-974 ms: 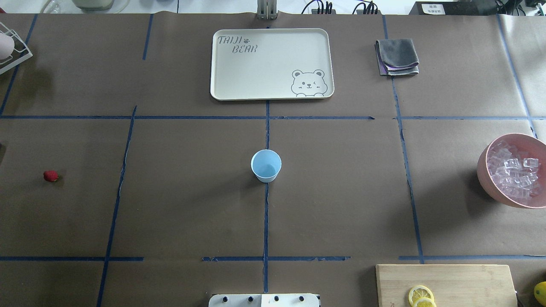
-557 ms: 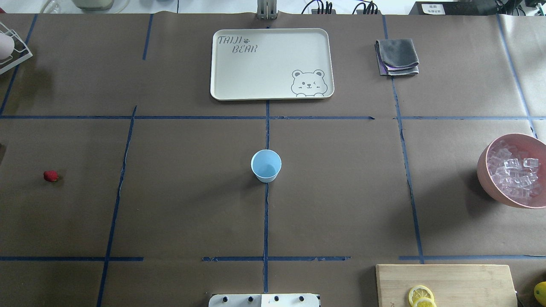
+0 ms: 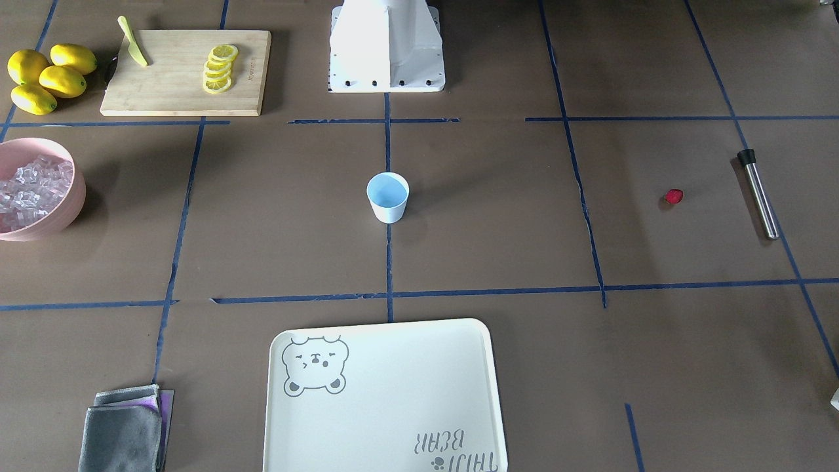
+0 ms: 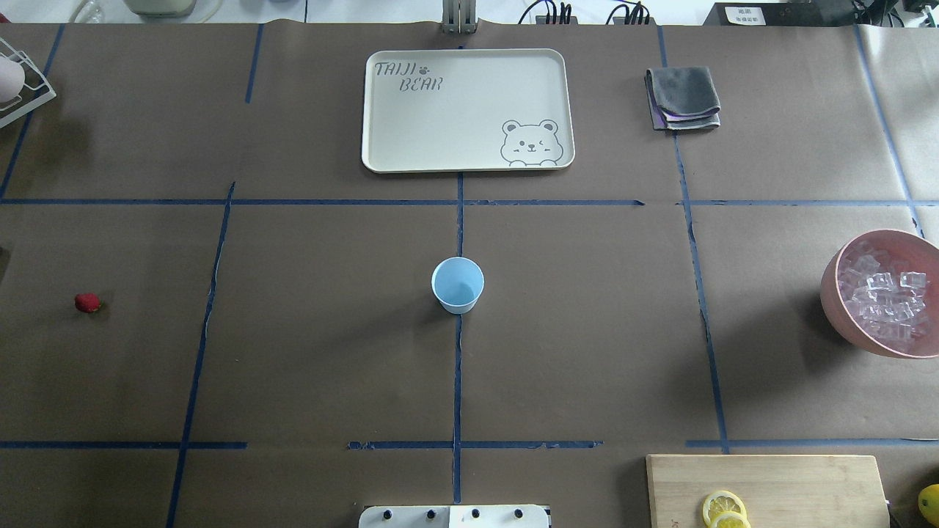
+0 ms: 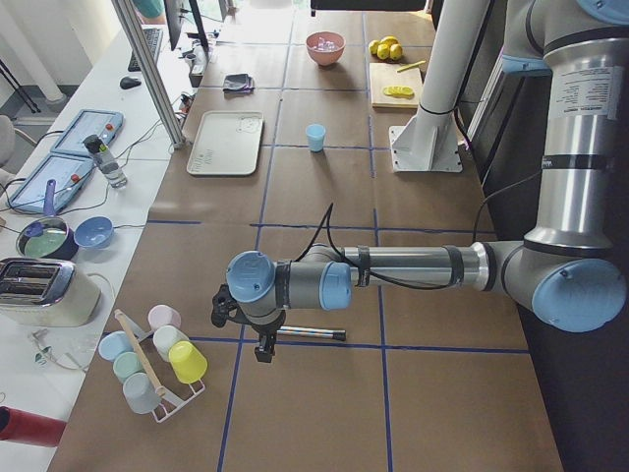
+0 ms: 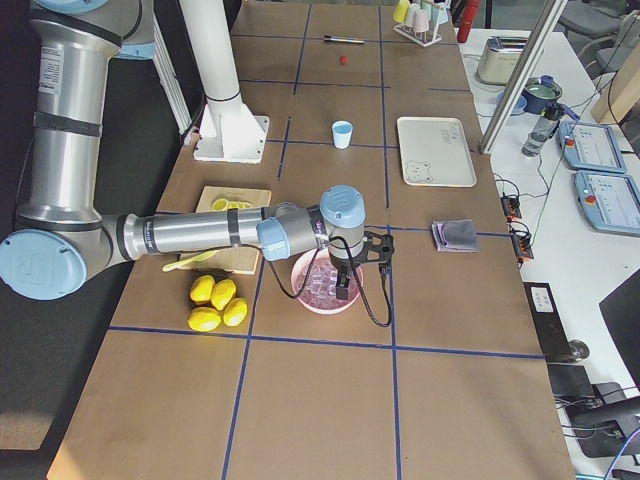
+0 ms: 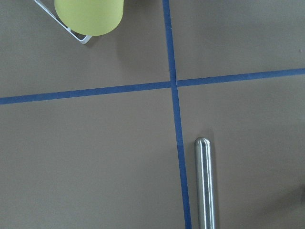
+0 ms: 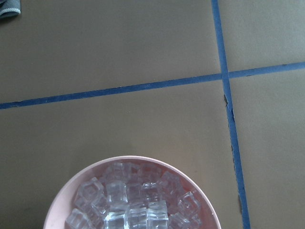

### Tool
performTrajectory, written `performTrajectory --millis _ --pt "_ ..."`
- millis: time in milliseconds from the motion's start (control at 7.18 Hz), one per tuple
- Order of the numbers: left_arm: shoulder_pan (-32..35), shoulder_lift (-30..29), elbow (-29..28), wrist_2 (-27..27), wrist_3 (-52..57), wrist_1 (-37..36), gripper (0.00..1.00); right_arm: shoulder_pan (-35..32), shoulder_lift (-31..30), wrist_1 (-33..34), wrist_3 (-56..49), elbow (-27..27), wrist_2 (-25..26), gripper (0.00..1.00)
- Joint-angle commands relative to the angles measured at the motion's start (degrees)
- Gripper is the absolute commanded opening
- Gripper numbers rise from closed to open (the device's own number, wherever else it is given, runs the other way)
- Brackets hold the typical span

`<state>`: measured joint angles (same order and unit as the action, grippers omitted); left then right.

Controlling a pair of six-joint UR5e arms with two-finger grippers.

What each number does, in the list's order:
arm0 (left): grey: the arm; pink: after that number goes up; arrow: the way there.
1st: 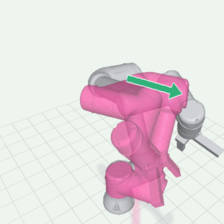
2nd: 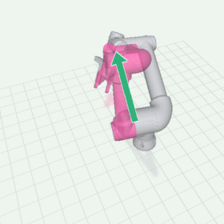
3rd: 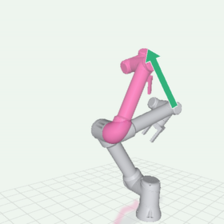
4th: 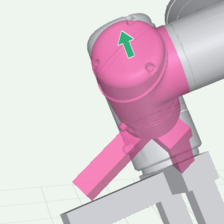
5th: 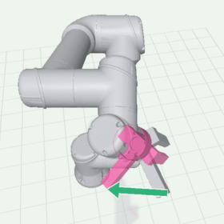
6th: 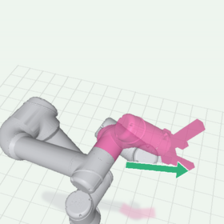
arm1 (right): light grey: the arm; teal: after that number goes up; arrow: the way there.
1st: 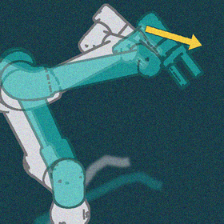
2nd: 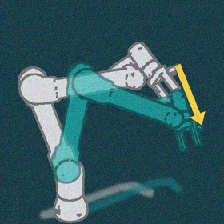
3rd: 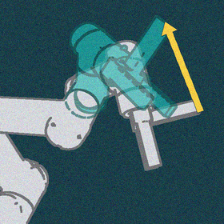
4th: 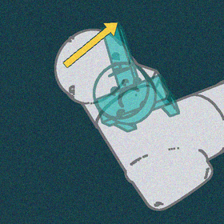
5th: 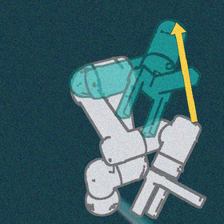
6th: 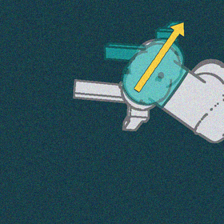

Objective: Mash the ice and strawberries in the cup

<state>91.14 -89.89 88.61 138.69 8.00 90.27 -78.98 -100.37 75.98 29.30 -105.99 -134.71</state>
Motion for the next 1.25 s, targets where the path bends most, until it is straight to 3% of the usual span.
performTrajectory --millis 0,139,557,1113 --pt "0.0 0.0 0.0 0.0 0.0 0.0 1.0 3.9 -2.2 -4.4 3.1 0.3 1.8 0.95" --pt "0.0 0.0 0.0 0.0 0.0 0.0 1.0 5.0 -2.1 -4.4 3.2 0.8 2.2 0.95" --pt "0.0 0.0 -0.1 -0.1 0.0 0.1 1.0 7.6 -1.9 -4.3 3.2 1.0 2.4 0.83" --pt "0.0 0.1 -0.1 0.0 0.0 0.2 1.0 8.0 -1.6 -4.4 3.1 2.5 2.4 0.53"
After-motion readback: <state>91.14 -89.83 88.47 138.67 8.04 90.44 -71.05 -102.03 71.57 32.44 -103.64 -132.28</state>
